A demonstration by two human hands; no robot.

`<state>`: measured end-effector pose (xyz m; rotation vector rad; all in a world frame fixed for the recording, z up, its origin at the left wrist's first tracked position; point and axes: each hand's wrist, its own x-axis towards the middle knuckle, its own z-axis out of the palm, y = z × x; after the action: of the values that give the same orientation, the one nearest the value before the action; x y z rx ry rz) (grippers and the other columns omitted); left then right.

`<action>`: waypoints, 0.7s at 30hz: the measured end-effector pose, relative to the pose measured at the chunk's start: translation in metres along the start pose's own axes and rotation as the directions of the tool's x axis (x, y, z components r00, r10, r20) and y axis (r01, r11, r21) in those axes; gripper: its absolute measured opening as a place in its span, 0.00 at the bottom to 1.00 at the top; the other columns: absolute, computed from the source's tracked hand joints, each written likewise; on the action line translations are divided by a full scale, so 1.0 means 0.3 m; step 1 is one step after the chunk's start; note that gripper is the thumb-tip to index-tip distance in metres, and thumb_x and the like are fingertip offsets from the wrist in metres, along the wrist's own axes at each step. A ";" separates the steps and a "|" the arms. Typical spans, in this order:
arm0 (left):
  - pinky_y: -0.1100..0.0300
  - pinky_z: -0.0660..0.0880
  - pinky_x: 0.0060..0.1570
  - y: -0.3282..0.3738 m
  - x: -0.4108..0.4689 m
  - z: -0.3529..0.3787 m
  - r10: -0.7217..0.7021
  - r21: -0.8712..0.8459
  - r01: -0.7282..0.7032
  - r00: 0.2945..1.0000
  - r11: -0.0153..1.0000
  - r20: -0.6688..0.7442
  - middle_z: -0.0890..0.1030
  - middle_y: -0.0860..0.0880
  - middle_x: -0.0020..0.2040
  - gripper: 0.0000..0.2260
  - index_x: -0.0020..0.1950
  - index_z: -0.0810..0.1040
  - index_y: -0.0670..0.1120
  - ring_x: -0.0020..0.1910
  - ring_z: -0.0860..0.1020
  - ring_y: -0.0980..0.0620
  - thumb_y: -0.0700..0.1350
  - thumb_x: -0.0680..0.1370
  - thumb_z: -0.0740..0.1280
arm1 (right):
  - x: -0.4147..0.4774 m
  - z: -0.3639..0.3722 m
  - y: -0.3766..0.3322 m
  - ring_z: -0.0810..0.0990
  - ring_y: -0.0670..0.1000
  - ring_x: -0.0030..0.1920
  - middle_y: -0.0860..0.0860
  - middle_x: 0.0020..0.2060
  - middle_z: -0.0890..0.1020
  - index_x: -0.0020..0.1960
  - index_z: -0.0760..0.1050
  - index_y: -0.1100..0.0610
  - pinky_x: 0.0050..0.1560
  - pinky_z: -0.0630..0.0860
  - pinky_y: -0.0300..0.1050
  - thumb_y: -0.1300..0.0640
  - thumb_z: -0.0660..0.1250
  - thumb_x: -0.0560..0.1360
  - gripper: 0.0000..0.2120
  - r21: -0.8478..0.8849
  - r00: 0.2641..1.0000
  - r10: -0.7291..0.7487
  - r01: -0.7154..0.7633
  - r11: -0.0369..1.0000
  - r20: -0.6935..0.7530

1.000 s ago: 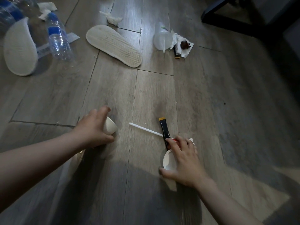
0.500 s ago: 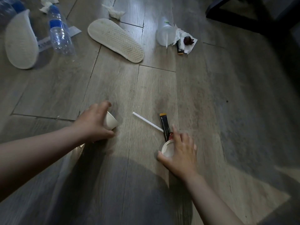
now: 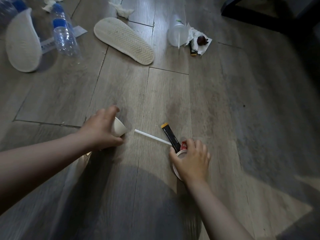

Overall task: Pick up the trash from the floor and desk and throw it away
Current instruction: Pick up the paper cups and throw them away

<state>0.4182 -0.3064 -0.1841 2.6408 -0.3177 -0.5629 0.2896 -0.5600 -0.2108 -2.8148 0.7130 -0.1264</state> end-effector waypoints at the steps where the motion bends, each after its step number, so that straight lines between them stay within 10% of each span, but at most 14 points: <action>1: 0.53 0.70 0.53 -0.001 0.001 0.000 0.004 -0.003 -0.004 1.000 1.000 -0.002 0.69 0.44 0.64 0.43 0.70 0.59 0.53 0.60 0.71 0.43 0.54 0.60 0.77 | 0.004 -0.007 0.002 0.72 0.53 0.52 0.48 0.47 0.75 0.53 0.75 0.49 0.53 0.66 0.49 0.32 0.61 0.68 0.24 -0.004 0.999 0.002 -0.002 1.000 0.038; 6: 0.53 0.71 0.53 -0.004 0.004 0.002 0.005 -0.001 -0.005 1.000 1.000 -0.002 0.69 0.44 0.63 0.43 0.69 0.60 0.53 0.60 0.71 0.43 0.54 0.60 0.77 | -0.001 -0.097 0.034 0.61 0.53 0.70 0.48 0.66 0.68 0.71 0.62 0.43 0.70 0.59 0.55 0.22 0.55 0.63 0.42 0.141 0.961 -0.054 0.016 0.990 0.270; 11: 0.54 0.69 0.49 -0.002 0.004 0.003 0.001 0.010 -0.001 1.000 1.000 -0.008 0.70 0.44 0.61 0.42 0.69 0.60 0.54 0.58 0.72 0.43 0.54 0.60 0.77 | -0.024 -0.162 0.122 0.29 0.47 0.75 0.41 0.75 0.32 0.72 0.24 0.37 0.75 0.39 0.58 0.24 0.70 0.51 0.68 0.049 0.746 -0.243 0.273 0.961 0.620; 17: 0.56 0.68 0.46 0.000 0.000 0.001 -0.006 0.013 0.006 1.000 1.000 -0.013 0.70 0.45 0.60 0.41 0.68 0.60 0.55 0.55 0.72 0.43 0.54 0.60 0.77 | 0.012 -0.148 0.129 0.48 0.51 0.75 0.46 0.71 0.57 0.76 0.33 0.40 0.75 0.47 0.58 0.24 0.66 0.55 0.62 0.033 0.793 -0.375 0.410 0.911 0.480; 21: 0.56 0.67 0.47 0.005 -0.004 0.001 -0.010 0.025 0.010 1.000 1.000 -0.015 0.70 0.44 0.61 0.41 0.68 0.59 0.54 0.56 0.71 0.42 0.54 0.60 0.76 | 0.013 -0.095 0.067 0.50 0.54 0.75 0.48 0.72 0.56 0.76 0.33 0.40 0.74 0.47 0.63 0.21 0.62 0.53 0.62 0.035 0.822 -0.364 0.389 0.921 0.437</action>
<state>0.4168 -0.3075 -0.1833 2.6712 -0.3094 -0.5457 0.2799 -0.5848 -0.1881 -2.8416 0.0516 0.4564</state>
